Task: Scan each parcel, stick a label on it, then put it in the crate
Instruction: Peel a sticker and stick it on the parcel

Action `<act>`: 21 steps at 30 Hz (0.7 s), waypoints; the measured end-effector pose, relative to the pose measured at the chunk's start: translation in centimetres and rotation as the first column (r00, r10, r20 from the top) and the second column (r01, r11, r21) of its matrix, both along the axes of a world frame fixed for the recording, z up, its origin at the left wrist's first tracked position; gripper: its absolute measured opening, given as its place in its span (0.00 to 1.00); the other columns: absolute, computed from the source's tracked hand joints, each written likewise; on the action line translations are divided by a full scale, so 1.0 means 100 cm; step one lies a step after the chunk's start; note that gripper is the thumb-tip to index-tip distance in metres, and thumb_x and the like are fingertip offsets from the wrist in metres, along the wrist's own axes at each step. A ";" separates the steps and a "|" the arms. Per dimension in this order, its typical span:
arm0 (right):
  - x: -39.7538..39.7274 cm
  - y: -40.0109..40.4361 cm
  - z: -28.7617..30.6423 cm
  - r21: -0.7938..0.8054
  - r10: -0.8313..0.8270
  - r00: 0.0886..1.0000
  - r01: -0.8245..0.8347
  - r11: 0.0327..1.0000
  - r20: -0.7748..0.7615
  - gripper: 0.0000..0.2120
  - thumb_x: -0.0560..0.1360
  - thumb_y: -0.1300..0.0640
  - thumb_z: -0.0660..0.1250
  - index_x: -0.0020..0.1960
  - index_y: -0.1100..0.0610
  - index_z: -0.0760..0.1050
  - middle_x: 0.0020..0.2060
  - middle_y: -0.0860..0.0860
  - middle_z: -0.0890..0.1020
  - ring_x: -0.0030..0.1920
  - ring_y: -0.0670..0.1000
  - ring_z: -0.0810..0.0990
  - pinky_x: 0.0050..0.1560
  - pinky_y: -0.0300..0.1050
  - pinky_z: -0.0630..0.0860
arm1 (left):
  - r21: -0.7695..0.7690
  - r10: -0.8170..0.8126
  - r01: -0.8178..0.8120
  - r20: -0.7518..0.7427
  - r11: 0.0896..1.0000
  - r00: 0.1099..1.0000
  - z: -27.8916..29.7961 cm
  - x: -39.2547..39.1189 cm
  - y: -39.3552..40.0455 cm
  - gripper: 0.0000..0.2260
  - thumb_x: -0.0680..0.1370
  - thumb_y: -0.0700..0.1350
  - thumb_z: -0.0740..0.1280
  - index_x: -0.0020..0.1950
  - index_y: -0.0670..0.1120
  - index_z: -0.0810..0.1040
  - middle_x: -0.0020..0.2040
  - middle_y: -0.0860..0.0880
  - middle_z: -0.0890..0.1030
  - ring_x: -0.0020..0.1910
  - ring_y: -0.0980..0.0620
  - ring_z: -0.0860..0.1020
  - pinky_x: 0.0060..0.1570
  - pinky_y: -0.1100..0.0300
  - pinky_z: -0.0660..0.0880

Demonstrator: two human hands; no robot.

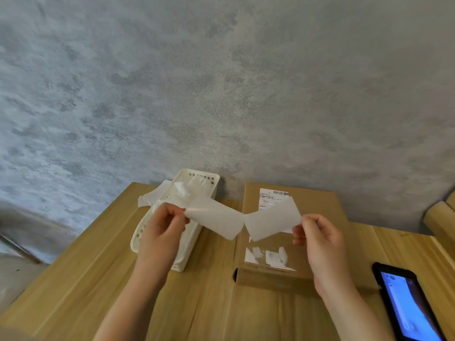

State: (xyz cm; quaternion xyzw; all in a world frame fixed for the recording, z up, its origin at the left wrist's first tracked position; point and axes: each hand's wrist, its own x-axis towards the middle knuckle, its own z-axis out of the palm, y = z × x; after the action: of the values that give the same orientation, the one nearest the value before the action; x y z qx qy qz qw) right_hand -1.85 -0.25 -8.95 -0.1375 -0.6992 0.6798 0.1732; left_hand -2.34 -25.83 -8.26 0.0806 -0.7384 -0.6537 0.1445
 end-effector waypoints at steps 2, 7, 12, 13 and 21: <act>-0.003 0.004 -0.004 -0.083 -0.054 0.998 0.057 0.995 0.037 0.10 0.80 0.60 0.62 0.42 0.62 0.76 0.32 0.51 0.78 0.36 0.51 0.74 0.40 0.46 0.71 | 0.014 0.072 -0.071 -0.037 0.997 0.997 0.006 -0.006 -0.009 0.07 0.79 0.39 0.62 0.43 0.45 0.76 0.43 0.50 0.81 0.45 0.52 0.80 0.52 0.50 0.77; 0.000 0.003 -0.008 0.017 0.000 0.998 -0.001 1.000 0.065 0.10 0.80 0.59 0.62 0.42 0.59 0.77 0.33 0.51 0.77 0.37 0.50 0.74 0.40 0.47 0.70 | -0.137 0.134 -0.144 -0.078 0.980 0.988 0.019 -0.036 -0.025 0.04 0.78 0.41 0.63 0.44 0.45 0.75 0.42 0.40 0.79 0.40 0.49 0.74 0.41 0.54 0.71; 0.003 -0.001 -0.010 0.138 0.043 0.998 -0.050 0.989 0.053 0.11 0.81 0.60 0.61 0.41 0.59 0.76 0.28 0.44 0.77 0.30 0.42 0.73 0.38 0.43 0.71 | -0.374 0.083 -0.101 -0.064 0.922 0.995 0.011 -0.077 -0.028 0.04 0.79 0.46 0.63 0.44 0.52 0.75 0.39 0.54 0.80 0.36 0.53 0.76 0.37 0.55 0.71; 0.003 -0.001 -0.010 0.137 0.040 0.998 -0.047 0.990 0.052 0.11 0.81 0.61 0.61 0.41 0.59 0.76 0.28 0.43 0.77 0.30 0.42 0.73 0.37 0.43 0.71 | -0.470 0.074 -0.097 -0.067 0.877 0.995 0.007 -0.085 -0.027 0.04 0.79 0.47 0.63 0.45 0.52 0.75 0.41 0.55 0.80 0.40 0.53 0.77 0.39 0.54 0.73; 0.002 0.000 -0.009 0.141 0.039 0.997 -0.049 0.989 0.071 0.11 0.81 0.60 0.61 0.42 0.59 0.77 0.28 0.43 0.78 0.30 0.42 0.73 0.37 0.43 0.71 | -0.970 0.113 -0.055 -0.029 0.236 0.993 -0.013 -0.113 -0.016 0.10 0.78 0.54 0.63 0.52 0.51 0.80 0.55 0.49 0.77 0.58 0.45 0.71 0.59 0.51 0.66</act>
State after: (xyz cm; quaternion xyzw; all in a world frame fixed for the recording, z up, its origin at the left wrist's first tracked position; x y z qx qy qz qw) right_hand -1.66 -0.25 -9.86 -0.1325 -0.7543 0.6268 0.1435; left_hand -13.62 -27.47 -9.54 0.0292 -0.9819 -0.0493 0.1808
